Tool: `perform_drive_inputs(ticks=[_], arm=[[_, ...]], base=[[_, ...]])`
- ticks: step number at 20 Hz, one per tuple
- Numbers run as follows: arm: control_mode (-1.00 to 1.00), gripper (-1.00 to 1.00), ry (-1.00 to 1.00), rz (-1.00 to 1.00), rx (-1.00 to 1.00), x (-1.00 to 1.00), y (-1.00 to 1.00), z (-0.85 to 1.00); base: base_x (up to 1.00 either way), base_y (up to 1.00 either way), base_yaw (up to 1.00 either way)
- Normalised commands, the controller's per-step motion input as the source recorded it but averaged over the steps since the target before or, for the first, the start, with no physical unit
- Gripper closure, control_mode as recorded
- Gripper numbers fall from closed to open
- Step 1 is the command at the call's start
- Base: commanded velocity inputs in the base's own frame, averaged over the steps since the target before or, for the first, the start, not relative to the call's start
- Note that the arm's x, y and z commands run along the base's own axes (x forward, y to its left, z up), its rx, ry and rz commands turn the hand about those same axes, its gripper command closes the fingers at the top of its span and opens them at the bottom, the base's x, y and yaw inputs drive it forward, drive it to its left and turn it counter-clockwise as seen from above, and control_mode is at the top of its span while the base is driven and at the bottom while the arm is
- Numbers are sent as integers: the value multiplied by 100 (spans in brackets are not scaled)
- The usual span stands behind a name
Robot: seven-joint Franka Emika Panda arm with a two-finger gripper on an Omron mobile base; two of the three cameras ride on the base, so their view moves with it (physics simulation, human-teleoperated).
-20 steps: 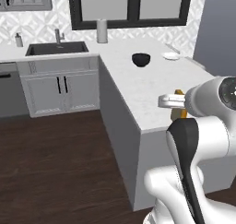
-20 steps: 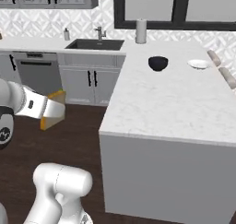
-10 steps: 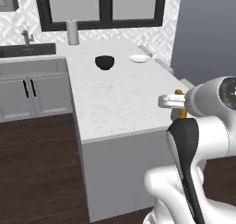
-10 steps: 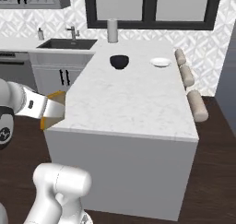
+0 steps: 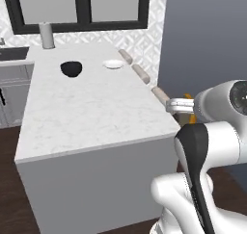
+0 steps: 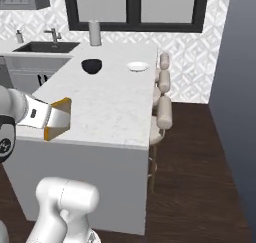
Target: Start the toaster. Once the lever pops up, take the bread to the plate on the dining counter.
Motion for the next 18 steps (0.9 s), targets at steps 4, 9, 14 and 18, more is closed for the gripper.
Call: perform_drive_inputs(ticks=[4, 9, 14, 18], arm=[[100, 100, 0, 0, 0, 0, 0, 0], [100, 100, 0, 0, 0, 0, 0, 0], [100, 100, 0, 0, 0, 0, 0, 0], [100, 100, 0, 0, 0, 0, 0, 0]], base=[[45, -100, 1], [43, -100, 1], [62, -100, 6], [92, -100, 10]])
